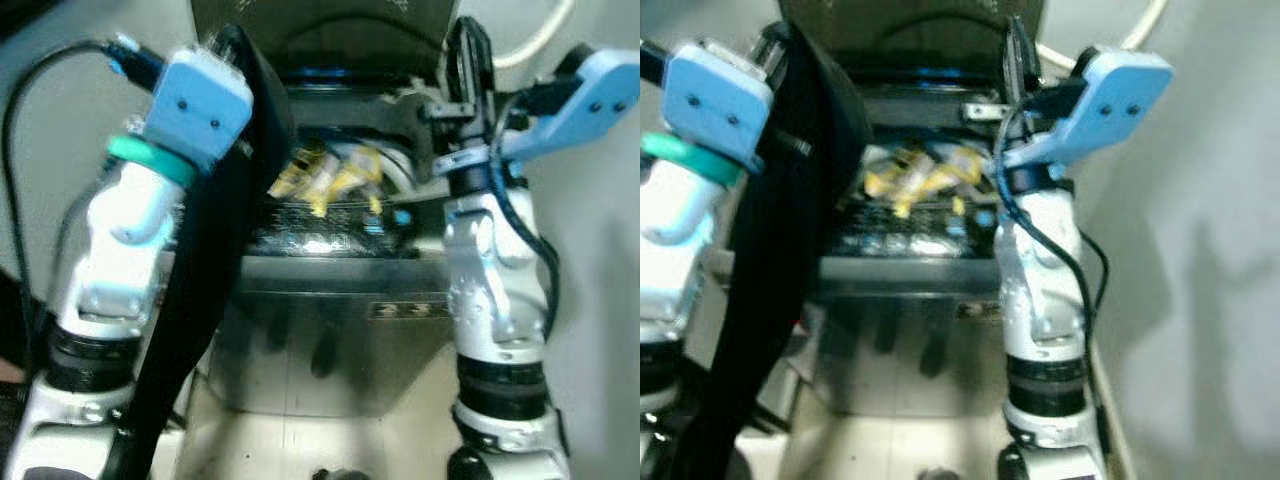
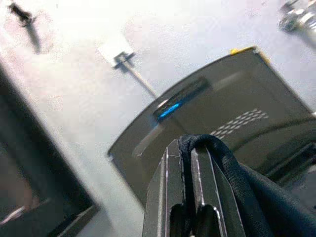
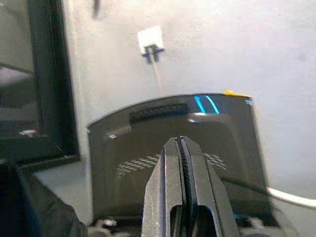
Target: Clothes washing
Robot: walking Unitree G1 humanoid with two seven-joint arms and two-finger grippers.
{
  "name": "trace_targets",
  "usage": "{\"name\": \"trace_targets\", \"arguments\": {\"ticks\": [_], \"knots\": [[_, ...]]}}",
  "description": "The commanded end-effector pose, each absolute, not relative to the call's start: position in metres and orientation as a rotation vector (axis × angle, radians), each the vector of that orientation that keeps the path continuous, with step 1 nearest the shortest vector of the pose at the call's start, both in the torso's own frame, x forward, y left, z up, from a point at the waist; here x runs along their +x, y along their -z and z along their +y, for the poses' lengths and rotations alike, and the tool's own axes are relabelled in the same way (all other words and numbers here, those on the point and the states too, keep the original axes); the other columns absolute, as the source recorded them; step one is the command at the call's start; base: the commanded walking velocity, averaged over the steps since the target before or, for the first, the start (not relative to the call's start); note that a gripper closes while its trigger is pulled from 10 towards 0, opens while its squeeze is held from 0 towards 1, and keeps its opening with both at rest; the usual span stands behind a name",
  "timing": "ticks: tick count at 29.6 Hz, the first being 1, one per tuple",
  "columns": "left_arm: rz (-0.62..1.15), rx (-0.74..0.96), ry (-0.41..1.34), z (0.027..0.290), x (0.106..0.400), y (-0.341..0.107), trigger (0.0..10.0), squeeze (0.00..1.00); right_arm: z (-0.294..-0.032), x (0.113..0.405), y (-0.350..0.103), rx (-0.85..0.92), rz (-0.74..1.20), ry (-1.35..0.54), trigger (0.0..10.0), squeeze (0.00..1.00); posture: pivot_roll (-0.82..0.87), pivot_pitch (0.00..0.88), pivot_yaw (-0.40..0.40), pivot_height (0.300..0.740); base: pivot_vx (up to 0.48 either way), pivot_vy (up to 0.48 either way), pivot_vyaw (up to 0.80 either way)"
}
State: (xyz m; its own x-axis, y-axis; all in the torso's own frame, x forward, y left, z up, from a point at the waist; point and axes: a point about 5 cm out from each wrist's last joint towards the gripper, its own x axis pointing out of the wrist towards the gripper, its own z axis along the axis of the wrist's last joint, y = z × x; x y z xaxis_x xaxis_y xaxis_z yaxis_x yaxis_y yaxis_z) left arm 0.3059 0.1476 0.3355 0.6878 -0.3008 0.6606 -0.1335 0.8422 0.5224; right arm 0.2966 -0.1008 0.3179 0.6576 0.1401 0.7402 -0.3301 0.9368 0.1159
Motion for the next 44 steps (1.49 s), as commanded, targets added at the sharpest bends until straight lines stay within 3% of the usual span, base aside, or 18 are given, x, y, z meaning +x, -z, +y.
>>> {"name": "trace_targets", "arguments": {"ticks": [1, 3, 5, 16, 28, 44], "knots": [[-0.837, 0.56, 0.093, 0.146, 0.306, -0.342, 10.0, 0.0, -0.103, 0.297, -0.316, 0.238, -0.8, -0.26, 10.0, 0.0, -0.03, 0.0, 0.073, 0.74, 0.0, 0.0, -0.8], [-0.81, 0.412, 0.071, 0.145, 0.31, -0.346, 10.0, 0.0, -0.102, 0.302, -0.302, 0.193, -0.743, -0.265, 10.0, 0.0, -0.03, 0.0, 0.065, 0.74, 0.0, 0.0, -0.8], [-0.809, 0.385, 0.066, 0.144, 0.31, -0.347, 10.0, 0.0, -0.102, 0.303, -0.297, 0.182, -0.723, -0.265, 10.0, 0.0, -0.03, 0.0, 0.065, 0.74, 0.0, 0.0, -0.8], [-0.762, 0.324, 0.06, 0.144, 0.313, -0.333, 10.0, 0.0, -0.101, 0.308, -0.274, 0.06, -0.622, -0.315, 10.0, 0.0, -0.03, 0.0, 0.061, 0.74, 0.0, 0.0, -0.26], [-0.706, 0.288, 0.064, 0.133, 0.31, -0.315, 10.0, 0.0, -0.094, 0.305, -0.269, 0.079, -0.607, -0.39, 10.0, 0.0, -0.03, 0.0, 0.054, 0.74, 0.0, 0.0, 0.0], [-0.732, 0.305, 0.037, 0.135, 0.31, -0.319, 10.0, 0.0, -0.092, 0.304, -0.267, 0.083, -0.601, -0.389, 10.0, 0.0, -0.03, 0.0, 0.057, 0.74, 0.437, 0.0, 0.0]]}}
